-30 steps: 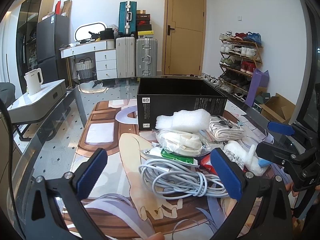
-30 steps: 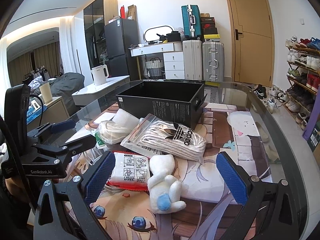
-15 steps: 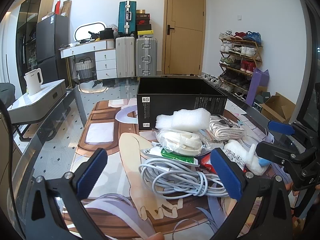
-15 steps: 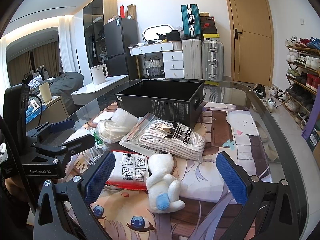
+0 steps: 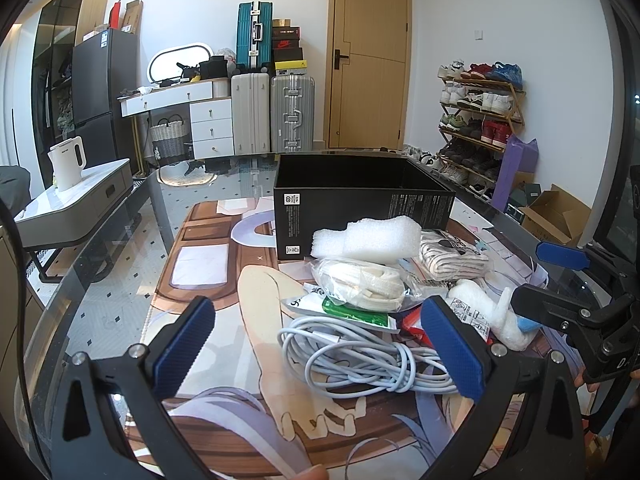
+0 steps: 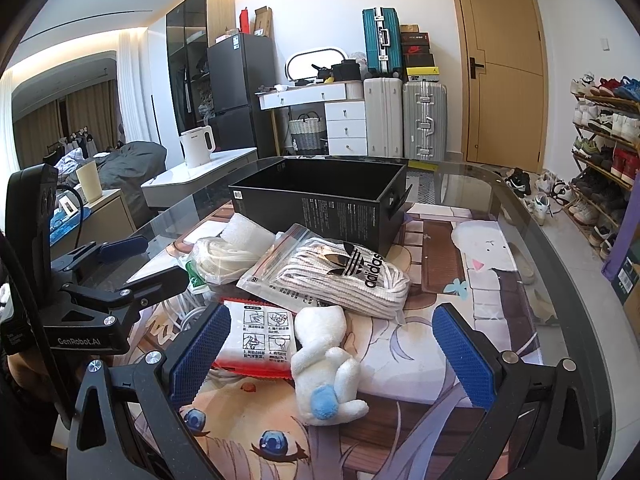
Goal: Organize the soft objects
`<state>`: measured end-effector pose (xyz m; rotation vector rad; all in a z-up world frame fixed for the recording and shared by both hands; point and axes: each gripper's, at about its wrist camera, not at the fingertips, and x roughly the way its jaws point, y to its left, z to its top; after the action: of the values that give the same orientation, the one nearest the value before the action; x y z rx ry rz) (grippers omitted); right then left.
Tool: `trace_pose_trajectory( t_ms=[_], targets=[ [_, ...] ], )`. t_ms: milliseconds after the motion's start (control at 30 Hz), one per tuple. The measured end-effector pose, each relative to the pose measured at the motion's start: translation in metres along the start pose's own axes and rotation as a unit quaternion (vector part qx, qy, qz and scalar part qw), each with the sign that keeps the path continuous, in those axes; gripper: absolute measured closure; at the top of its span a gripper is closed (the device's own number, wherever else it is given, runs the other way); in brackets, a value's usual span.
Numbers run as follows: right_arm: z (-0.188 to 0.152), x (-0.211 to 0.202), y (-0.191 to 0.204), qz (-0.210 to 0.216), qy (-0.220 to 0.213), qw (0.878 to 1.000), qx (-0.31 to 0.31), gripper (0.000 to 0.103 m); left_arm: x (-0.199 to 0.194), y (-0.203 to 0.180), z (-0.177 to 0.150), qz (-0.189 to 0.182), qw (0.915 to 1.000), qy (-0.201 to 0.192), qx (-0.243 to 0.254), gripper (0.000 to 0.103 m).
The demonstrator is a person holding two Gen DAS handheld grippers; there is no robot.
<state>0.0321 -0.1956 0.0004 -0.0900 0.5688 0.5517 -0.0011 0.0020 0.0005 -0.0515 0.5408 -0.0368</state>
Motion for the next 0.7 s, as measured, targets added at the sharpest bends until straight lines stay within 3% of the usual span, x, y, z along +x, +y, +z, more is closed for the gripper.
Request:
trace_pose_trajectory(
  t_ms=[400, 700],
  targets=[
    [-0.002, -0.001, -0.007, -0.006, 0.001, 1.000, -0.001, 0.001, 0.001, 0.002, -0.001, 0.000, 1.0000, 0.000, 0.000, 0.000],
    [-0.002, 0.004, -0.015, -0.037, 0.036, 0.999, -0.004, 0.001, 0.001, 0.005, 0.004, 0.006, 0.9999, -0.011, 0.005, 0.000]
  ],
)
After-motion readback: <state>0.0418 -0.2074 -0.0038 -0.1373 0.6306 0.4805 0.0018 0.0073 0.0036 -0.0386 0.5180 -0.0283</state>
